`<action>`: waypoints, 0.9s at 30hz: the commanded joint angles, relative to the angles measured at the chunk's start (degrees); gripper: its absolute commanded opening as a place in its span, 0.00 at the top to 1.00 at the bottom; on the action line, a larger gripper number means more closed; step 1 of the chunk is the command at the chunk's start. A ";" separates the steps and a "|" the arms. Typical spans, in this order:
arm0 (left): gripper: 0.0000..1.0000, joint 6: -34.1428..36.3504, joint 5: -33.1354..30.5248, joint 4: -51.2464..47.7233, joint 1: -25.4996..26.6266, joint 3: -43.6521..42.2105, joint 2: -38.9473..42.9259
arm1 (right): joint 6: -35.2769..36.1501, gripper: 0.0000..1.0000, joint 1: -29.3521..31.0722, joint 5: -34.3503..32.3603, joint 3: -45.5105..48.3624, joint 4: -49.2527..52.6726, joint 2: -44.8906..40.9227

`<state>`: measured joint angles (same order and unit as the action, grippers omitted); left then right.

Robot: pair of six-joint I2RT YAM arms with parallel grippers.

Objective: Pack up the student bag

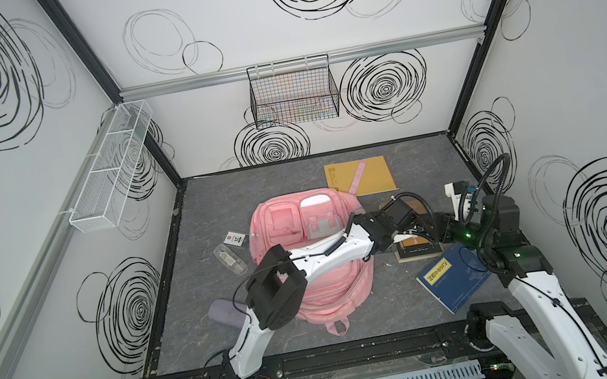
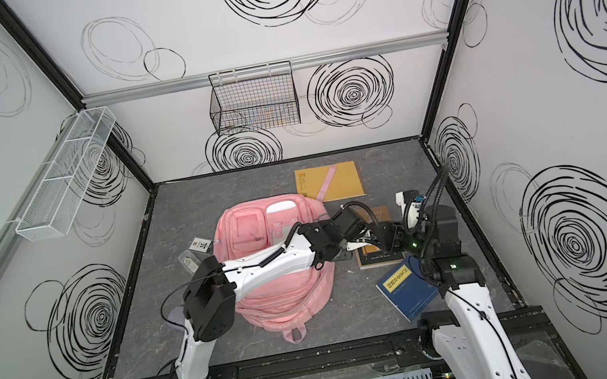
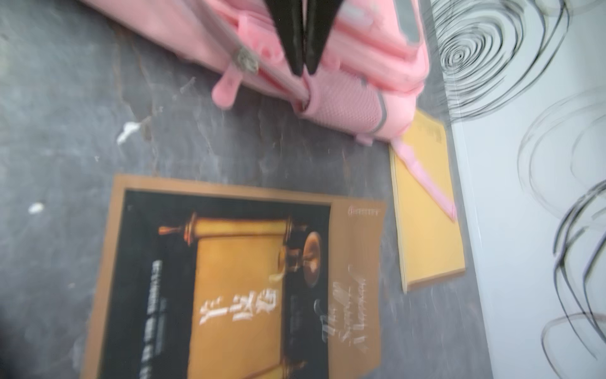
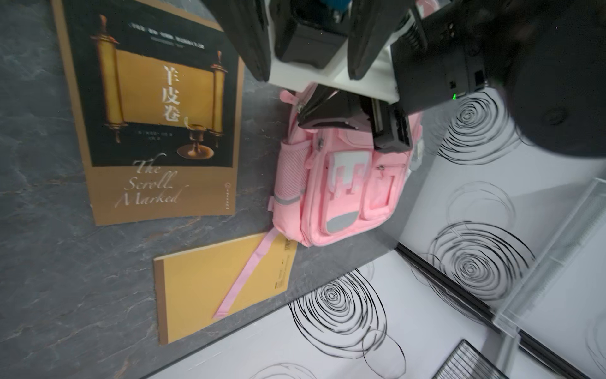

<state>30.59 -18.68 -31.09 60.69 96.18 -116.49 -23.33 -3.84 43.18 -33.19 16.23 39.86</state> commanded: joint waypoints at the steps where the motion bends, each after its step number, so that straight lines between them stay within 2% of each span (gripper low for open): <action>1: 0.82 -29.98 6.08 15.01 0.95 -9.81 12.35 | -0.27 0.58 0.44 3.58 1.04 -1.71 4.00; 3: 0.79 -44.95 8.94 22.42 0.90 -20.10 18.45 | -0.49 0.58 1.04 4.84 1.95 -3.78 7.01; 5: 0.70 -57.68 12.10 30.59 1.38 -30.42 23.30 | 0.23 0.57 2.53 5.19 2.04 -4.57 10.73; 6: 0.69 -63.57 12.80 34.57 1.82 -34.87 25.19 | 0.55 0.54 3.89 4.41 1.67 -4.72 12.74; 8: 0.62 -72.39 12.51 39.70 2.86 -40.28 27.18 | 0.52 0.49 7.91 1.89 1.13 -6.18 17.02; 9: 0.62 -74.99 11.17 40.78 3.63 -41.78 27.87 | -0.03 0.48 9.87 0.59 0.79 -7.19 19.41; 14: 0.59 -75.85 2.94 39.51 6.46 -42.92 30.88 | -6.62 0.48 15.61 -2.67 -0.75 -14.34 29.71; 16: 0.55 -75.81 2.04 38.74 6.38 -43.17 31.98 | -8.91 0.48 16.78 -4.14 -1.74 -17.19 33.91; 19: 0.55 -75.13 1.67 37.28 5.83 -43.18 32.98 | -10.23 0.47 18.14 -5.50 -4.85 -19.06 41.05; 23: 0.55 -72.81 1.54 33.99 5.06 -42.57 33.98 | -10.27 0.46 18.27 -3.34 -10.34 -18.12 51.05; 27: 0.55 -68.51 0.16 30.16 4.79 -41.00 34.75 | -10.51 0.46 18.29 -0.01 -12.99 -20.36 56.46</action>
<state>-40.82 -16.12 1.76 65.82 53.06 -83.05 -32.75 14.24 40.97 -44.10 -1.67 94.39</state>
